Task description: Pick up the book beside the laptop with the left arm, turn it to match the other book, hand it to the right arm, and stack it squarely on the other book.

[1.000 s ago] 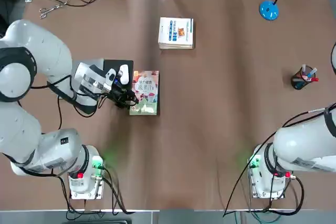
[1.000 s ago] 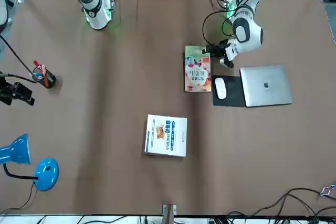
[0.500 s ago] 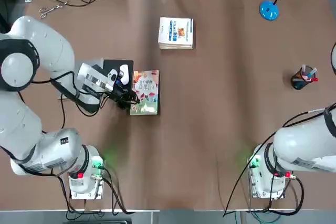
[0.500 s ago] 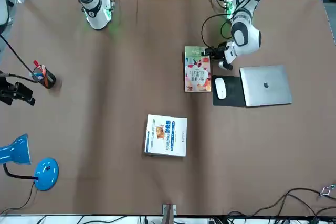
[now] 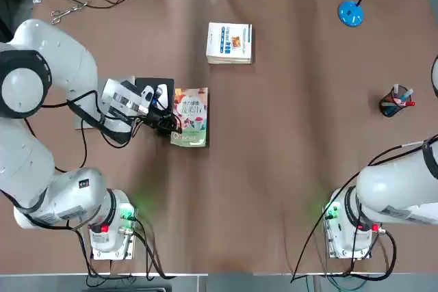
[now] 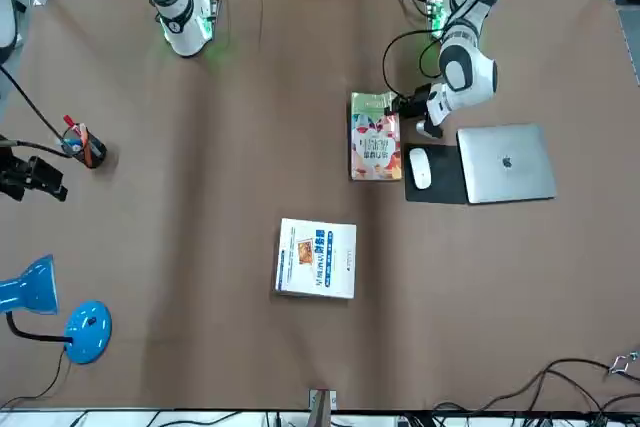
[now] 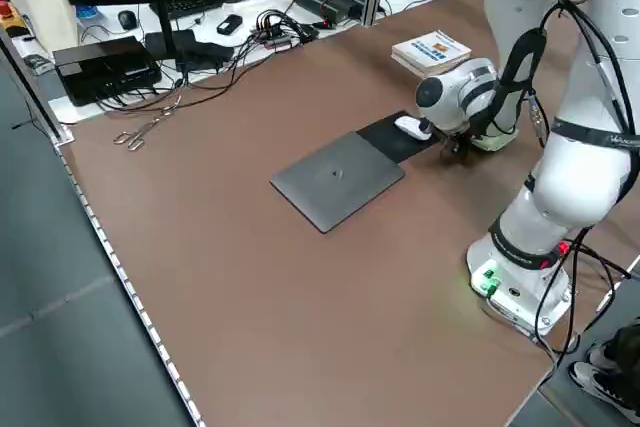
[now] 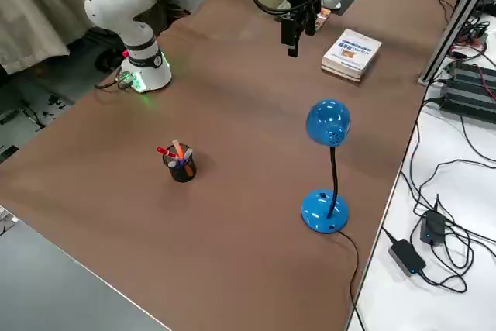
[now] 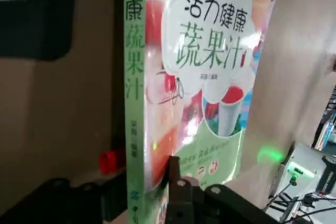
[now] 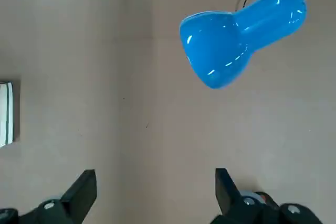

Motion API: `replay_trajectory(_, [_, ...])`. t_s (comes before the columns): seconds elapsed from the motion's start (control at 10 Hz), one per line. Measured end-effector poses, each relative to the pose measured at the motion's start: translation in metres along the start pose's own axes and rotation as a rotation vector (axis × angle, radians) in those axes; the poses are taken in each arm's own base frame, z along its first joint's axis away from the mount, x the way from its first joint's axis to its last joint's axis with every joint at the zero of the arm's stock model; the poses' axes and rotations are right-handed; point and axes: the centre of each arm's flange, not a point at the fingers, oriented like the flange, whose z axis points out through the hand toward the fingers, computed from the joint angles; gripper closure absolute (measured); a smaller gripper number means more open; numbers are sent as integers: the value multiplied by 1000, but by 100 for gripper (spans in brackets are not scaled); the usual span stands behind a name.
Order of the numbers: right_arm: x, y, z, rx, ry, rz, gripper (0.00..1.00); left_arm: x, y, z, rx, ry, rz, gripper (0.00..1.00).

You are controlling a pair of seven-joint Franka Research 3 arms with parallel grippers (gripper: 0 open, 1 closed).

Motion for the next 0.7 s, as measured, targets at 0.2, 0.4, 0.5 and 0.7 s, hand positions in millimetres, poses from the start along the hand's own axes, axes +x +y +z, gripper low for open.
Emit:
replay_trajectory(0.2, [0, 1, 0, 0, -1, 2, 0, 6, 3, -2, 2, 14, 33, 78])
replay_trajectory(0.4, [-1, 5, 2, -1, -8, 8, 0, 16, 9, -8, 7, 44, 65, 78])
replay_trajectory(0.5, [-1, 7, 3, -1, -10, 12, 0, 21, 14, -13, 8, 60, 81, 82])
replay_trajectory(0.7, [-1, 12, 4, -2, -12, 19, 0, 26, 21, -20, 16, 84, 103, 82])
